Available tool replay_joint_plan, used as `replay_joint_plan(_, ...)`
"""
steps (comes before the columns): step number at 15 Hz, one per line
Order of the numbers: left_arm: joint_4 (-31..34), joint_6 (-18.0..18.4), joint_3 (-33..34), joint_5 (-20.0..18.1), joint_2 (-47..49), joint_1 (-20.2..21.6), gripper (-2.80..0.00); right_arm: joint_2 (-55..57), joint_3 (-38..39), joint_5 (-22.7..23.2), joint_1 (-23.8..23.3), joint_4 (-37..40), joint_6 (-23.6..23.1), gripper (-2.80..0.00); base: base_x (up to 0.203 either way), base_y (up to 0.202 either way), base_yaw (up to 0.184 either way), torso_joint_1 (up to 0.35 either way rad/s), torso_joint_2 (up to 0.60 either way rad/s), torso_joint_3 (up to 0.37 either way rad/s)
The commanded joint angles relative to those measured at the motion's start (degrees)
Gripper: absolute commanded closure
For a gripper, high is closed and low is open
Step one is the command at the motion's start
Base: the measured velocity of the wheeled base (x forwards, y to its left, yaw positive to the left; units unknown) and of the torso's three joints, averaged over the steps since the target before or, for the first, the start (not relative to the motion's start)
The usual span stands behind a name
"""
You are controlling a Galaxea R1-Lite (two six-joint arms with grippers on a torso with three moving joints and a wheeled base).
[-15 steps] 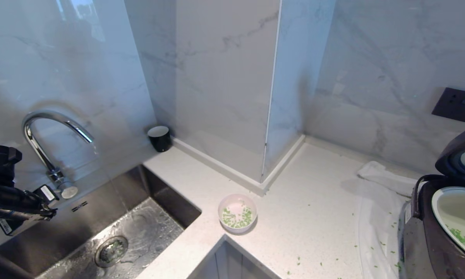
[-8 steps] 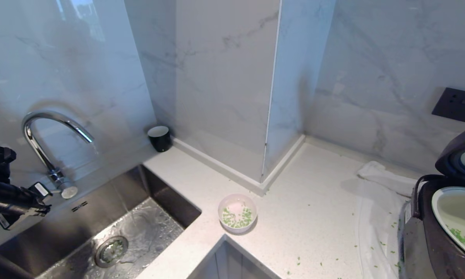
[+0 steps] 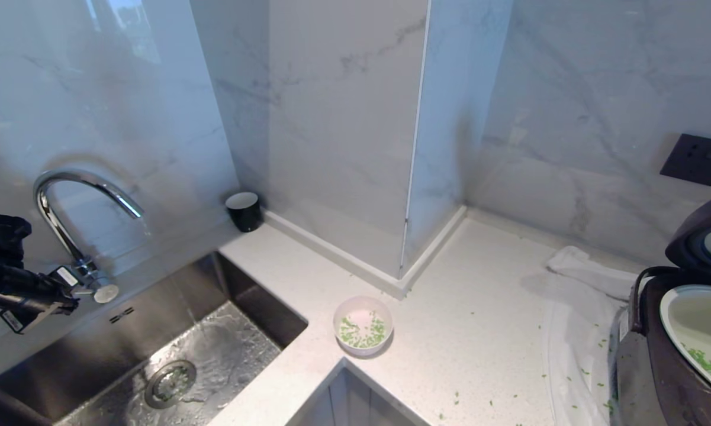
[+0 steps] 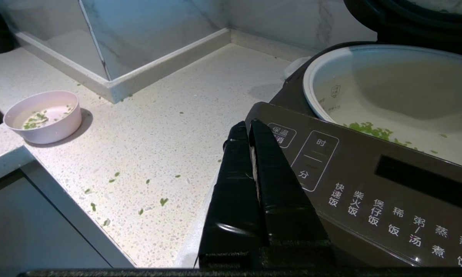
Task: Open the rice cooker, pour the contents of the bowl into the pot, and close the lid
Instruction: Turn off the tap
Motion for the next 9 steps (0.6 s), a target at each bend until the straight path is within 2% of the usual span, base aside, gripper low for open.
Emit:
replay_joint_plan(1,0.0,-0.6,-2.2,0.1,2.1,0.1,0.0,0.1,0.0,0.0,0.0,0.0,0.0,0.0,0.0,0.0,0.0,0.0,0.0,0.0)
replay_joint_plan(6,0.0,-2.2,-5.4,1.0,4.5,0.1,0.0,0.0,0.0,0.0,0.0,0.0,0.0,0.0,0.0,0.0,0.0,0.0,0.0,0.0)
replay_joint_plan(9,-0.1,-3.0,-7.3,4.7,4.1,0.0,0.0,0.1,0.0,0.0,0.0,0.0,0.0,0.0,0.0,0.0,0.0,0.0,0.0,0.0)
